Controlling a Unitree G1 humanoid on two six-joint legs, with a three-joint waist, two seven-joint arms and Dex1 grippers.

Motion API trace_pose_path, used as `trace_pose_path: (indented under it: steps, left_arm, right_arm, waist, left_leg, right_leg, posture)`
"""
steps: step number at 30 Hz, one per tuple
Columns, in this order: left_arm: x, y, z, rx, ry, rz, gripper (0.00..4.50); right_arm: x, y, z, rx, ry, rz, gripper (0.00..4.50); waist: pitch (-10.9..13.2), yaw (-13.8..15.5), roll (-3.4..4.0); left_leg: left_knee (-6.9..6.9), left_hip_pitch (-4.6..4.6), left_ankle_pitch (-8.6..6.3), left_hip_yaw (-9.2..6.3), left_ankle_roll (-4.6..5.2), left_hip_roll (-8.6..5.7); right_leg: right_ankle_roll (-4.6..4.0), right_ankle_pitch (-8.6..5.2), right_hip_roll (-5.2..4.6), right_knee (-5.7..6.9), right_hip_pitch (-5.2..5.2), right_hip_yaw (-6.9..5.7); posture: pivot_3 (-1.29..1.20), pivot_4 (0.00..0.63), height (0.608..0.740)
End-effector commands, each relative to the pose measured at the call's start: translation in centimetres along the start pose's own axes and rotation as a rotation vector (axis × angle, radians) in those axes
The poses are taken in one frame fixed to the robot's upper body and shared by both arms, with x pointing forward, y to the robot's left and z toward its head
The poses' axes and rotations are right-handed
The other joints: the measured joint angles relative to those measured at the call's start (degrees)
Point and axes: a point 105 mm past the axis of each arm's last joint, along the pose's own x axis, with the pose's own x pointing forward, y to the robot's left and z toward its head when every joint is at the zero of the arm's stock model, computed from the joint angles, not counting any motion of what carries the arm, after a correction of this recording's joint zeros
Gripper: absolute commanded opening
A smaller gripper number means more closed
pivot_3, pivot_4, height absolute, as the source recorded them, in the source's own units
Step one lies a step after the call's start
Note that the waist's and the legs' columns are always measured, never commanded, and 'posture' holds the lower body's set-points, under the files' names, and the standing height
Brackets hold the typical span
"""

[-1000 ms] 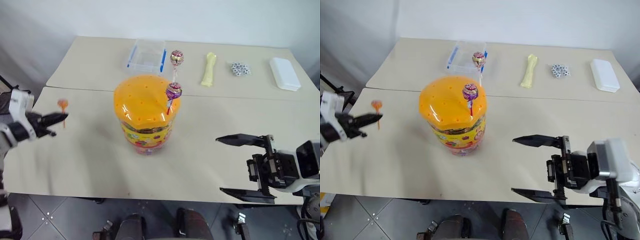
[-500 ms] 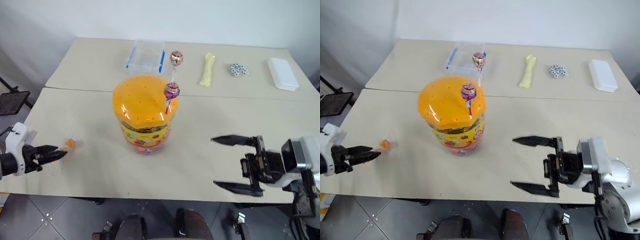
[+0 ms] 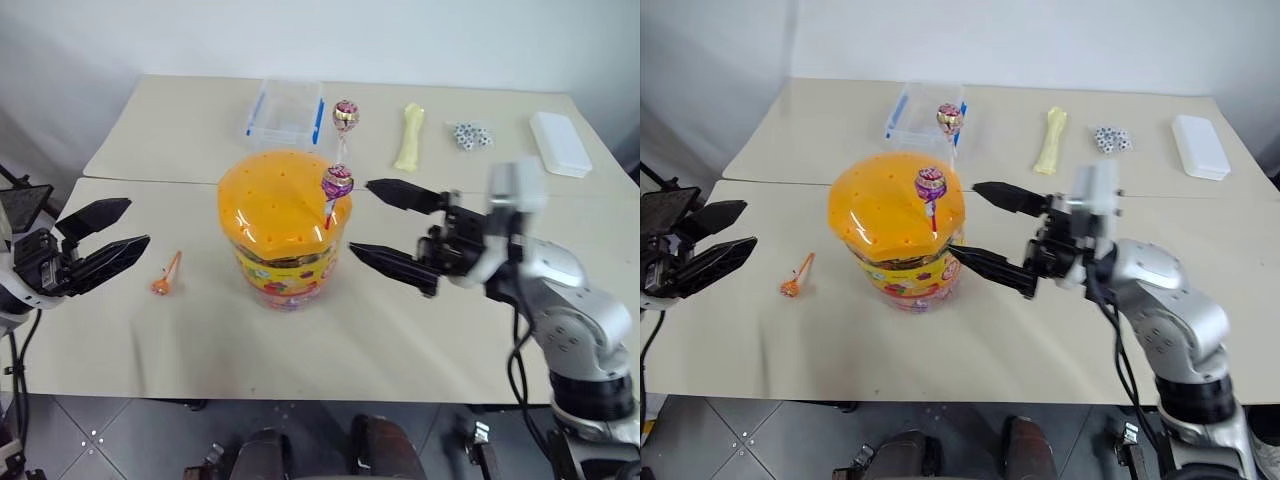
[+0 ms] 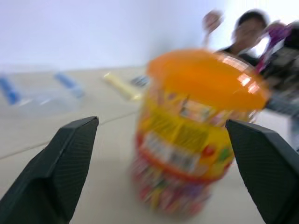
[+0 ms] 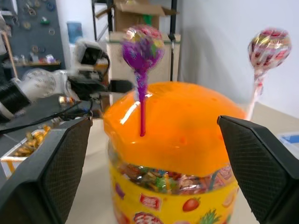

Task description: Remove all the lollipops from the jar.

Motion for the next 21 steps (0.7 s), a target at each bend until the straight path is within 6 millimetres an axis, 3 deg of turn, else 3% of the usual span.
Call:
trace_pose_path:
  steps: [1, 5, 7, 9, 19, 21]
  left_arm:
    - [1.6, -2.1, 1.6, 0.037, -0.076, -0.081, 4.46]
    - [3.1, -3.8, 2.6, 0.045, -0.147, -0.162, 4.46]
    - [3.3, -4.1, 2.5, 0.048, -0.135, -0.188, 4.50]
    - [3.6, -4.5, 2.7, 0.042, -0.147, -0.219, 4.50]
    - [4.4, -5.4, 3.0, 0.028, -0.155, -0.343, 4.50]
    - [4.6, -5.4, 2.9, 0.021, -0.148, -0.360, 4.50]
  right_arm:
    - [1.6, -0.3, 0.8, -0.031, -0.007, 0.005, 4.50]
    - [2.7, 0.7, 0.7, -0.043, 0.014, 0.089, 4.50]
    - [2.9, 0.7, 0.7, -0.042, 0.015, 0.104, 4.13]
    - [2.9, 1.0, 0.7, -0.042, 0.012, 0.132, 3.64]
    - [2.4, 1.3, 0.5, -0.040, 0.000, 0.219, 0.18]
    - [2.0, 1.1, 1.0, -0.032, -0.042, 0.222, 0.03]
  waist:
    - [0.00, -0.34, 0.00]
    - [-0.03, -0.58, -0.05]
    - [-0.03, -0.75, -0.05]
    - [-0.03, -0.91, -0.05]
    - [-0.02, -0.97, -0.04]
    - [-0.02, -0.98, -0.04]
  left_leg:
    - [0.00, 0.00, 0.00, -0.08, 0.00, 0.00]
    - [0.02, -0.02, 0.00, -0.47, 0.00, -0.03]
    - [0.01, -0.02, 0.00, -0.50, 0.00, -0.06]
    - [0.01, -0.02, 0.00, -0.49, 0.00, -0.08]
    - [0.01, -0.02, 0.00, -0.47, 0.00, -0.07]
    - [0.01, -0.02, 0.00, -0.47, 0.00, -0.07]
  right_leg:
    - [0.00, 0.00, 0.00, 0.00, 0.00, 0.00]
    - [0.00, 0.00, -0.02, 0.00, 0.05, -0.06]
    - [0.00, 0.00, -0.03, -0.01, 0.06, -0.08]
    - [0.00, 0.00, -0.03, -0.02, 0.06, -0.09]
    - [0.00, 0.00, 0.00, -0.06, 0.08, -0.09]
    - [0.00, 0.00, 0.01, -0.06, 0.08, -0.09]
  posture:
    - [0.00, 0.150, 0.740]
    - [0.00, 0.150, 0.740]
    - [0.00, 0.150, 0.740]
    - [0.00, 0.150, 0.740]
    - [0.00, 0.150, 0.740]
    - [0.00, 0.150, 0.740]
